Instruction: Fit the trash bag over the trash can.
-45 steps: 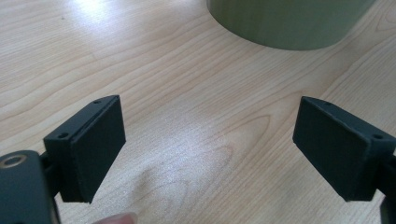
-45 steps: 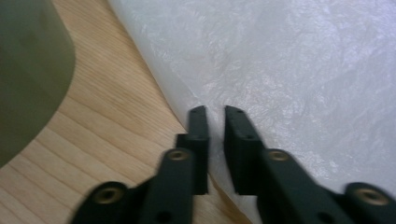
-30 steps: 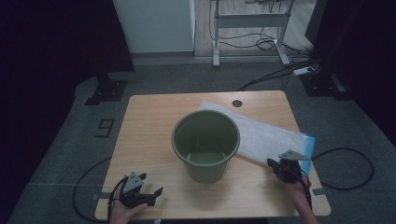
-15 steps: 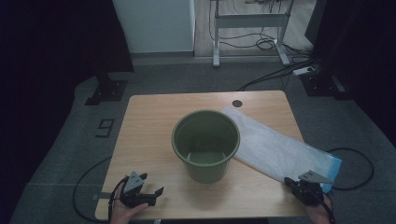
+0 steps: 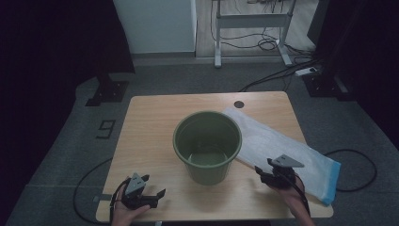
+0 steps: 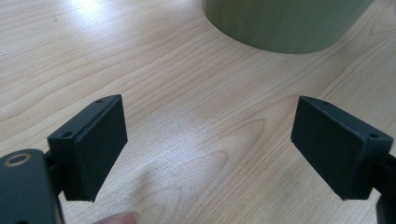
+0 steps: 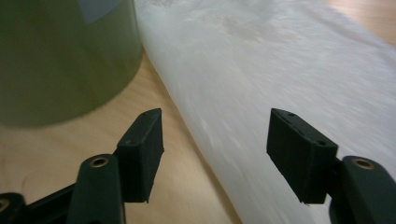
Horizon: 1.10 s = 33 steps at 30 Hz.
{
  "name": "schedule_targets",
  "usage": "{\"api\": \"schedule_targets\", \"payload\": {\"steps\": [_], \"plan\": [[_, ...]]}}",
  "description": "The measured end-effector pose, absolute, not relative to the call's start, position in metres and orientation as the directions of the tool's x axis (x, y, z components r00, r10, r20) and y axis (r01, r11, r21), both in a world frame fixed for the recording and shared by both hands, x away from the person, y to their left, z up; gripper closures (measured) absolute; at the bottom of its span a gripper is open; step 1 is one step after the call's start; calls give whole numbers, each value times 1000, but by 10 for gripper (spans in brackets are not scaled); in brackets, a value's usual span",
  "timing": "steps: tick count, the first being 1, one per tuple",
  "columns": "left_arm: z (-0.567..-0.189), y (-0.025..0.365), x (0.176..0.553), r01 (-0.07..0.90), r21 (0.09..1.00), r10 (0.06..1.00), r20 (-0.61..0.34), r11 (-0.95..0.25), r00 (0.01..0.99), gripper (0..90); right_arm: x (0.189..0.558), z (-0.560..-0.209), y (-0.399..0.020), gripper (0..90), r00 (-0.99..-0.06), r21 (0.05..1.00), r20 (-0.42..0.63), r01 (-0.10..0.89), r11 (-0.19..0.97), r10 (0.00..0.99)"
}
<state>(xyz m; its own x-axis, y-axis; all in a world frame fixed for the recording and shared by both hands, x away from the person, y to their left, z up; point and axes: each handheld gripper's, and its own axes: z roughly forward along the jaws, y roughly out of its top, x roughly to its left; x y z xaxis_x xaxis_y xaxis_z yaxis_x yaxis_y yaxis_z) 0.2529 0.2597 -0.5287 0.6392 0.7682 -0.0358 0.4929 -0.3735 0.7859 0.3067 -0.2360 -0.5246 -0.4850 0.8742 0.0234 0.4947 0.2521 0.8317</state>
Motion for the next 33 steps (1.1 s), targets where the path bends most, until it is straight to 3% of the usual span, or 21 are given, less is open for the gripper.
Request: {"api": "schedule_targets", "payload": {"steps": [9,16,27,31,32,33], "plan": [[-530,262,254,495,785,769,-37,-374,639,104,353,-539,-194,304,-515,814,33,511,276,857],[-531,263,255,499,782,771,-37,-373,636,105,369,-551,-178,418,-546,782,13,528,332,838],[-533,263,255,502,777,771,-35,-379,636,105,381,-553,-170,436,-546,770,18,542,336,838],[-533,263,255,503,775,771,-31,-384,636,105,383,-553,-165,542,-529,774,4,539,333,849],[-533,263,255,503,775,772,-31,-383,635,105,383,-553,-165,644,-520,776,2,539,327,854],[-533,263,255,503,775,772,-31,-383,635,105,383,-553,-165,644,-520,776,2,539,327,854]]}}
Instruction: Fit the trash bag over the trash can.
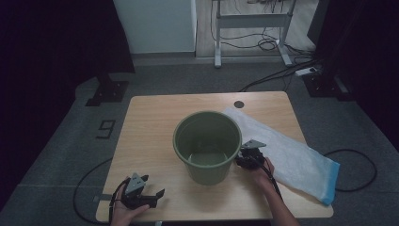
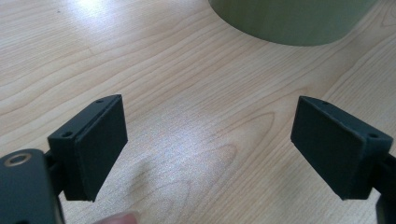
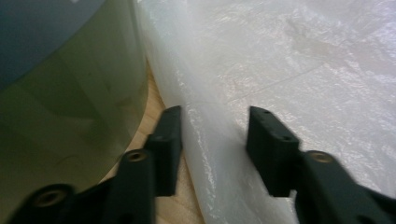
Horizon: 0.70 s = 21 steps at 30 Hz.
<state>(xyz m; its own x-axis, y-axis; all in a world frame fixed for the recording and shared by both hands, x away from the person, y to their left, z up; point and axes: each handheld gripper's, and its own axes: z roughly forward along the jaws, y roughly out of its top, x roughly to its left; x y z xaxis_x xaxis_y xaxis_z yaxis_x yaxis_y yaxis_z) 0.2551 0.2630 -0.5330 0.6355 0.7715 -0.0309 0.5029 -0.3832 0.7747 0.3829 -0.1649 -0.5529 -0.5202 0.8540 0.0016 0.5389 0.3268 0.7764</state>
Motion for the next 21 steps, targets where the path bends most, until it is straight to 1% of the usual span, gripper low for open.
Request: {"api": "schedule_targets", "payload": {"steps": [1,2,3,4,6,12,13,18,21], "plan": [[-533,263,255,504,775,773,-32,-382,634,105,382,-553,-166,761,-493,778,-2,546,311,870],[-533,264,255,504,775,773,-32,-381,633,105,382,-553,-166,761,-493,778,-2,546,311,870],[-533,264,255,503,776,774,-32,-380,633,105,382,-552,-168,852,-481,775,-4,552,307,877],[-533,265,255,504,777,774,-33,-378,632,105,381,-552,-169,881,-476,772,-8,556,308,879],[-533,265,255,504,777,775,-34,-377,631,105,381,-551,-172,887,-471,775,-2,556,299,882],[-533,265,256,506,775,776,-32,-379,630,105,372,-537,-195,889,-453,838,84,514,182,888],[-533,265,256,507,774,776,-32,-379,630,105,369,-531,-202,890,-448,854,111,500,146,887],[-533,265,255,508,776,779,-34,-374,626,105,361,-517,-212,890,-442,882,142,462,89,886],[-532,265,255,507,777,779,-34,-373,626,105,355,-500,-218,890,-440,905,144,421,62,886]]}}
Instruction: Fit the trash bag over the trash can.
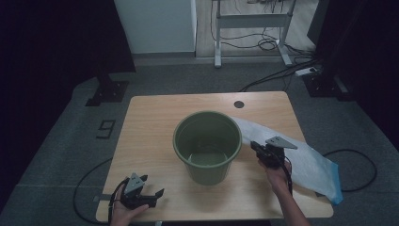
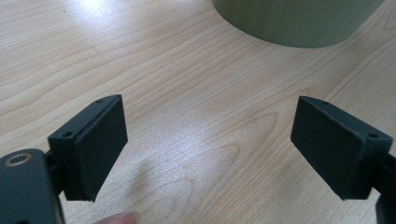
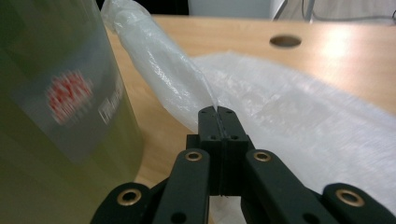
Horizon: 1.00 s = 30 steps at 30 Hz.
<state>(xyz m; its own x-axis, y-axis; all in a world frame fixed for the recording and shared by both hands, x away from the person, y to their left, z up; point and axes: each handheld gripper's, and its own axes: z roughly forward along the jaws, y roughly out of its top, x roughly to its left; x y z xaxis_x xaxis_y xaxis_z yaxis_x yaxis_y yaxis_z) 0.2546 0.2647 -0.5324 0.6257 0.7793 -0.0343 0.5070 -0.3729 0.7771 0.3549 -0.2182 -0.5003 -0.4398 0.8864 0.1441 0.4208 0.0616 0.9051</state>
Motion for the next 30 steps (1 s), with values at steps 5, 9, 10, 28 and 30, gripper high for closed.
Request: {"api": "schedule_targets", "payload": {"steps": [5,9,10,28,30], "plan": [[-533,265,255,508,777,781,-35,-371,623,105,350,-487,-227,890,-431,919,186,395,-1,883],[-533,266,255,510,778,783,-38,-367,621,105,345,-477,-232,890,-427,930,189,367,-22,884],[-533,266,255,509,778,783,-37,-367,621,105,344,-474,-234,890,-423,932,192,361,-30,885],[-533,265,255,513,779,785,-44,-360,618,106,332,-414,-250,891,-404,969,172,236,-79,899],[-533,265,255,513,779,785,-44,-360,618,106,332,-412,-251,891,-399,969,171,233,-81,901]]}}
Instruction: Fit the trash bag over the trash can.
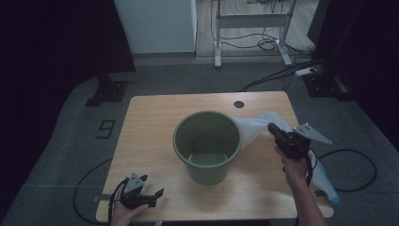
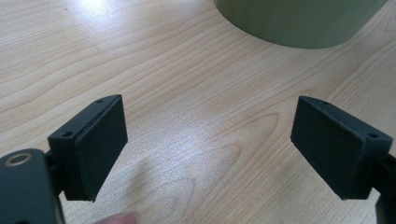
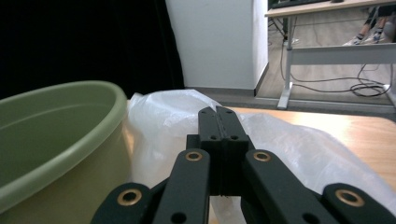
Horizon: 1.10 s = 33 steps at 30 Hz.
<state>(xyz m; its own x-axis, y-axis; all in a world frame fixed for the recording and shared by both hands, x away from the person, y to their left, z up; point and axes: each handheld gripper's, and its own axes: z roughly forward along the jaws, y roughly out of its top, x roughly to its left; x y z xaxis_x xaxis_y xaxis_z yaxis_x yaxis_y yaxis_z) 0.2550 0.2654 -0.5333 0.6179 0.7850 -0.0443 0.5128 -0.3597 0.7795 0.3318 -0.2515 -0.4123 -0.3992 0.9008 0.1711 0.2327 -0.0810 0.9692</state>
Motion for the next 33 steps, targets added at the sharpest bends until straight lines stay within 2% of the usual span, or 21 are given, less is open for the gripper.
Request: {"api": "schedule_targets", "payload": {"steps": [19,33], "plan": [[-534,266,255,518,778,785,-51,-356,617,105,324,-375,-265,891,-376,982,169,141,-124,911],[-534,266,255,519,780,785,-57,-351,617,106,315,-320,-258,891,-392,989,145,33,-144,908]]}}
